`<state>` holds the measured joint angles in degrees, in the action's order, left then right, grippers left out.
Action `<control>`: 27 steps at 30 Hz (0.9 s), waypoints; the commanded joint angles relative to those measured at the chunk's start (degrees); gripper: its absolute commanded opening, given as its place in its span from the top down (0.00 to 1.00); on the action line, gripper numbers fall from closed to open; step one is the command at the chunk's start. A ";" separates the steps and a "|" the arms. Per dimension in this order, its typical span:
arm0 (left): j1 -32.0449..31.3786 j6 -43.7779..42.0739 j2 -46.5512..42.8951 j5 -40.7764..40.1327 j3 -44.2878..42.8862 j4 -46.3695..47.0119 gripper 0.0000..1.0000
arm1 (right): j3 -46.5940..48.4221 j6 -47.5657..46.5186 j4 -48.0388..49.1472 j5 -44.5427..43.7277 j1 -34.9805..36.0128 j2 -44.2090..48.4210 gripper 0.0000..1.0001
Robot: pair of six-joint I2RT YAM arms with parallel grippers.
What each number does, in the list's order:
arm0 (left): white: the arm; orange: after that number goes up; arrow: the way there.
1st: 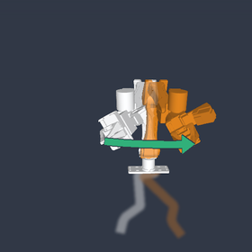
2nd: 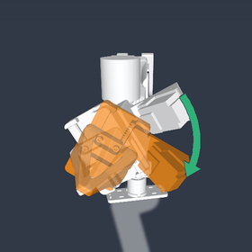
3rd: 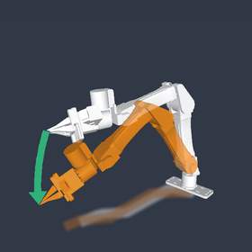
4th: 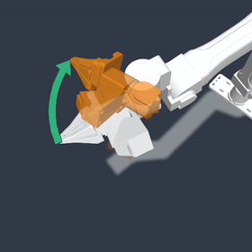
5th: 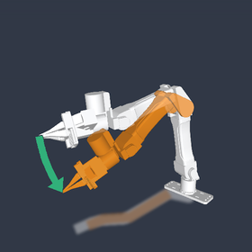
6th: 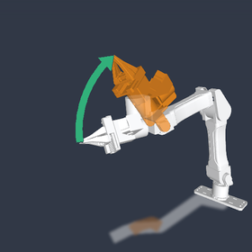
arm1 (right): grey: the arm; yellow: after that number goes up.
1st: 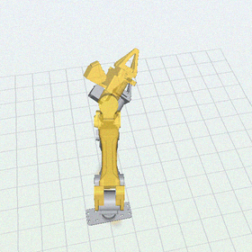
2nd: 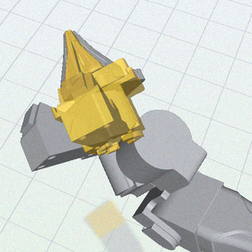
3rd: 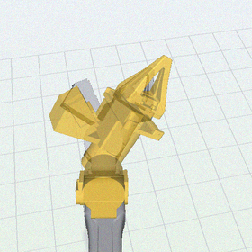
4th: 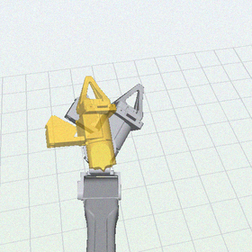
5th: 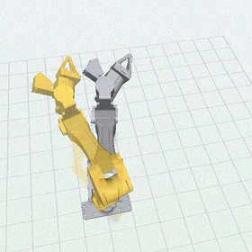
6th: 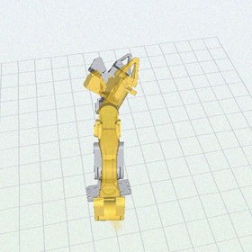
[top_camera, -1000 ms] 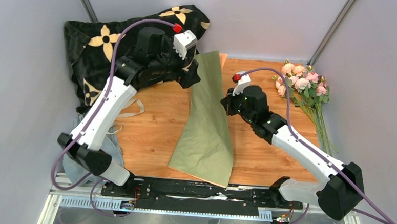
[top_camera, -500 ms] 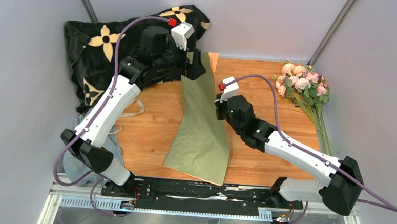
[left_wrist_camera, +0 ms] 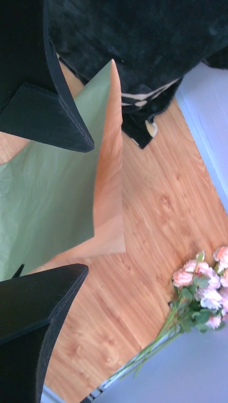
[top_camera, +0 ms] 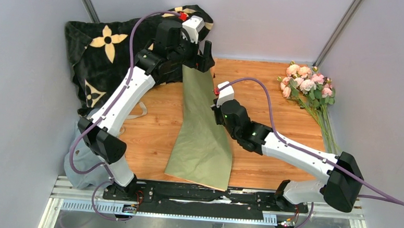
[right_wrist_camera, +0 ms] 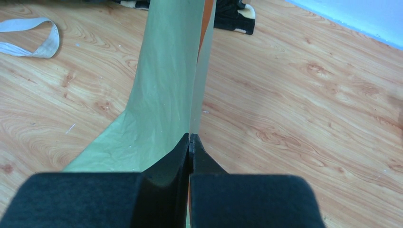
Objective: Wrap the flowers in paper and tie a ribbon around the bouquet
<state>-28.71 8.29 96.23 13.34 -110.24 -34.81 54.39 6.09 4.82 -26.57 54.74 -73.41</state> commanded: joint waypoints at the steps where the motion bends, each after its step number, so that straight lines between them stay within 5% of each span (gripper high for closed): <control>1: -0.46 -0.26 1.92 -5.14 -1.27 -0.52 0.00 | 2.51 -1.21 -0.67 -2.73 1.57 -0.39 1.00; 6: -0.47 0.45 2.28 -5.68 -1.55 -0.96 0.10 | 2.42 -1.33 -0.61 -3.35 1.86 -0.30 1.00; 12: -0.43 3.21 -0.01 -4.86 2.21 0.12 0.49 | 2.38 -1.46 -0.25 -3.26 1.95 0.09 1.00; 18: -0.43 2.94 -2.11 -4.39 4.56 -0.10 0.66 | 1.74 -1.86 -0.17 -3.95 1.95 1.02 1.00; 27: -0.43 1.77 -5.13 -2.48 7.91 0.70 0.60 | 1.28 -1.98 0.53 -4.63 1.95 1.60 1.00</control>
<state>-28.73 10.83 93.60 9.19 -103.70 -35.20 55.44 4.80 4.71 -29.23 55.77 -73.21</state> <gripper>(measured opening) 0.387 0.005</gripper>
